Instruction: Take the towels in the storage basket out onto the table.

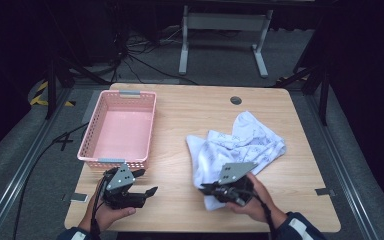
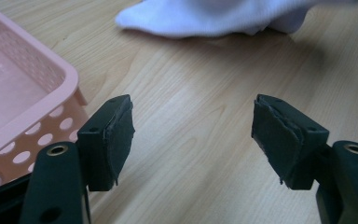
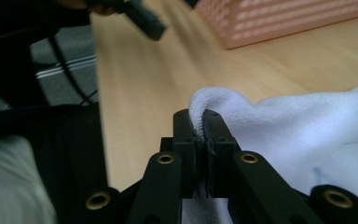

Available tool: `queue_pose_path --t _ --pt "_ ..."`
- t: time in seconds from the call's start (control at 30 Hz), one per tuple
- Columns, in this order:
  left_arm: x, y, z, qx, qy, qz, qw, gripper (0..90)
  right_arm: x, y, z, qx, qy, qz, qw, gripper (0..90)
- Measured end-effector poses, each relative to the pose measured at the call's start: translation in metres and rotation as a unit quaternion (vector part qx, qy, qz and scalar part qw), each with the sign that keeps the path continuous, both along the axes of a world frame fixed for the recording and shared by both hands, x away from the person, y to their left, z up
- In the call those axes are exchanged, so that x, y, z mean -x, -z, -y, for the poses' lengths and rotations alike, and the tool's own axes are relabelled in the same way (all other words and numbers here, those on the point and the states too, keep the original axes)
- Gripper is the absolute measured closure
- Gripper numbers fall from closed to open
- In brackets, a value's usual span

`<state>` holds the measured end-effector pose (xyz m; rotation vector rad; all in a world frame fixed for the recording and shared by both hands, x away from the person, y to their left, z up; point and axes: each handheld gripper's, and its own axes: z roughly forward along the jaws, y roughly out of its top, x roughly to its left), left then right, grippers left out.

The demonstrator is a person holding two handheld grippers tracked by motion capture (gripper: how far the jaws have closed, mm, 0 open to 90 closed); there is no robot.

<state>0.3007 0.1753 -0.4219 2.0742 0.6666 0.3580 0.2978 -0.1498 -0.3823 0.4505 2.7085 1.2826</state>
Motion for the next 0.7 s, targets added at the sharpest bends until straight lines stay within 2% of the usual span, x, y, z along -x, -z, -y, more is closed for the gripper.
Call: queue_pose_path --t 0.03,0.13,0.17,0.2,0.23,0.27,0.3,0.33,0.4,0.47,0.53,0.57,0.6,0.63,0.67,0.7 --pt "0.000 0.000 0.002 -0.001 0.000 0.001 1.0000 30.0 0.007 0.005 -0.010 0.007 -0.019 -0.007 0.9998 85.2" --pt "-0.002 -0.001 0.014 -0.005 0.008 -0.006 0.9999 30.1 0.020 0.015 -0.026 0.019 -0.049 -0.021 0.9984 84.9" --pt "-0.003 0.000 0.019 0.001 0.009 -0.008 0.9999 30.4 0.024 0.019 -0.031 0.022 -0.061 -0.026 0.9975 84.7" --pt "-0.005 0.002 0.032 -0.007 0.016 -0.011 0.9998 30.7 0.030 0.026 -0.039 0.027 -0.074 -0.035 0.9963 83.1" --pt "-0.005 0.002 0.032 -0.007 0.016 -0.011 0.9998 31.1 0.030 0.026 -0.039 0.027 -0.074 -0.035 0.9963 83.1" --pt "-0.007 0.004 0.039 -0.020 0.021 -0.008 0.9995 31.1 0.033 0.029 -0.042 0.034 -0.083 -0.040 0.9952 78.7" --pt "-0.009 0.006 0.045 -0.023 0.026 -0.012 0.9993 31.2 0.036 0.032 -0.044 0.040 -0.090 -0.040 0.9944 73.5" --pt "-0.011 0.008 0.050 -0.031 0.026 -0.013 0.9991 31.7 0.036 0.034 -0.044 0.044 -0.088 -0.035 0.9946 71.6" --pt "-0.017 0.014 0.059 -0.048 0.022 -0.015 0.9985 32.5 0.033 0.032 -0.039 0.037 -0.084 -0.037 0.9951 59.1" --pt "-0.025 0.018 0.066 -0.052 0.020 -0.020 0.9982 34.0 0.027 0.025 -0.027 0.023 -0.066 -0.031 0.9971 56.7" --pt "-0.033 0.024 0.074 -0.068 0.021 -0.023 0.9972 35.8 0.020 0.013 -0.009 0.009 -0.040 -0.007 0.9991 54.2" --pt "-0.035 0.026 0.076 -0.074 0.019 -0.025 0.9968 37.6 0.014 0.004 0.004 -0.004 -0.018 0.001 0.9998 54.1" --pt "-0.038 0.029 0.080 -0.082 0.016 -0.028 0.9961 38.1 0.009 0.000 0.013 -0.007 -0.001 0.013 0.9999 54.1" --pt "-0.041 0.032 0.082 -0.089 0.016 -0.030 0.9954 39.2 0.001 -0.006 0.029 -0.004 0.036 0.037 0.9987 55.3" --pt "-0.043 0.034 0.084 -0.093 0.018 -0.031 0.9950 41.8 -0.009 -0.007 0.043 0.010 0.077 0.062 0.9951 57.0" --pt "-0.045 0.036 0.086 -0.099 0.017 -0.033 0.9944 43.8 -0.017 -0.007 0.055 0.015 0.108 0.072 0.9914 59.2"
